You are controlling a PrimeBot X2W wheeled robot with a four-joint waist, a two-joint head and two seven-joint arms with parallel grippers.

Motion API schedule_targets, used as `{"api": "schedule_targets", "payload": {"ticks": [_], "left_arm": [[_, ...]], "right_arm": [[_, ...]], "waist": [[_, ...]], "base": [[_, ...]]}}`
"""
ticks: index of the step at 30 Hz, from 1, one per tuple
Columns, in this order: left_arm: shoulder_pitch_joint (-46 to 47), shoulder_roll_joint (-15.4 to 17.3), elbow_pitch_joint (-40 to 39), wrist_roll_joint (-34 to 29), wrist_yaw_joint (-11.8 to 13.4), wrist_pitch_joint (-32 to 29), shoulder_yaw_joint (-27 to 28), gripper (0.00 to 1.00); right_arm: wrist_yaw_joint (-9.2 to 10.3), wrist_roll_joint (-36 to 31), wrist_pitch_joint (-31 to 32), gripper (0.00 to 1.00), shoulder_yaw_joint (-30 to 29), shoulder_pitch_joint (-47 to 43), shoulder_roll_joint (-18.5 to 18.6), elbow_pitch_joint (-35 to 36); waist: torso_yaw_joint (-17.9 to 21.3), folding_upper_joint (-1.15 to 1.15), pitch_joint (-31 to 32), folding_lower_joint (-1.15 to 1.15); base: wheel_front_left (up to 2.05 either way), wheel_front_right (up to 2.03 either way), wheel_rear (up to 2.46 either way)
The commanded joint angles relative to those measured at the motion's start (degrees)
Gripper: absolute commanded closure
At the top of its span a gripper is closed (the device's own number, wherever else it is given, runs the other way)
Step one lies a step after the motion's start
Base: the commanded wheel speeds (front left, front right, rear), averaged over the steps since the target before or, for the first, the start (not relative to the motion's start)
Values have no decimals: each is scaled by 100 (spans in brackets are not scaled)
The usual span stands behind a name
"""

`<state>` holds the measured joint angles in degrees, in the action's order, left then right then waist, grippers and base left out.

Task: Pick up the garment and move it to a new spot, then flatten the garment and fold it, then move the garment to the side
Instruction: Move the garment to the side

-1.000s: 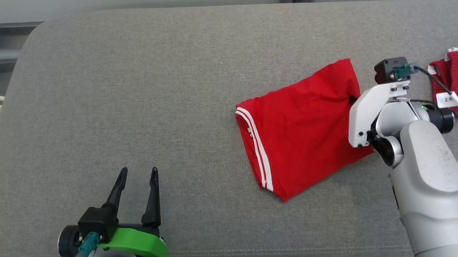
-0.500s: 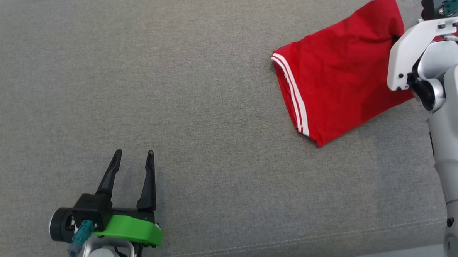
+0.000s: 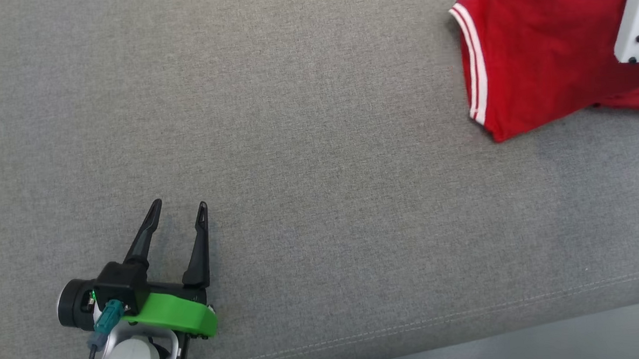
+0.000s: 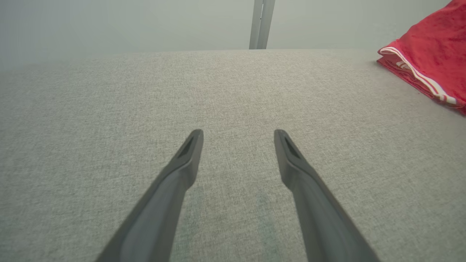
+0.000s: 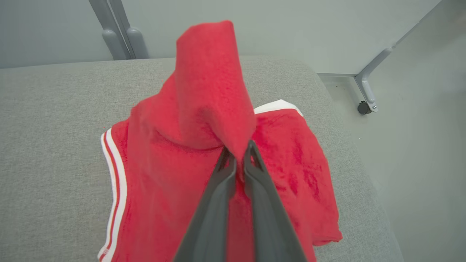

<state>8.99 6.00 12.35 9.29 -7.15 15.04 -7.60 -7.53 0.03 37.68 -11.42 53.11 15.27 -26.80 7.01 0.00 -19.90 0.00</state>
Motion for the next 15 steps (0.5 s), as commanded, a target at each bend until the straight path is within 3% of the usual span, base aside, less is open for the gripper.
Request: {"api": "schedule_targets", "payload": {"ticks": [1, 8, 15], "left_arm": [[93, 42, 12, -27, -30, 14, -8, 0], [134, 147, -2, -27, -24, 14, -61, 0], [234, 255, -46, -75, -26, -14, -152, 0]], "right_arm": [[9, -23, 41, 100, -42, 33, 44, 71], [9, -227, 267, 100, -318, -42, 431, 405], [9, -621, 52, 100, -469, 73, 708, 94]], "waist": [[-1, 0, 1, 0], [-86, 0, -100, 0], [-200, 0, -429, 0]], "base": [[0, 0, 0], [0, 0, 0], [0, 0, 0]]}}
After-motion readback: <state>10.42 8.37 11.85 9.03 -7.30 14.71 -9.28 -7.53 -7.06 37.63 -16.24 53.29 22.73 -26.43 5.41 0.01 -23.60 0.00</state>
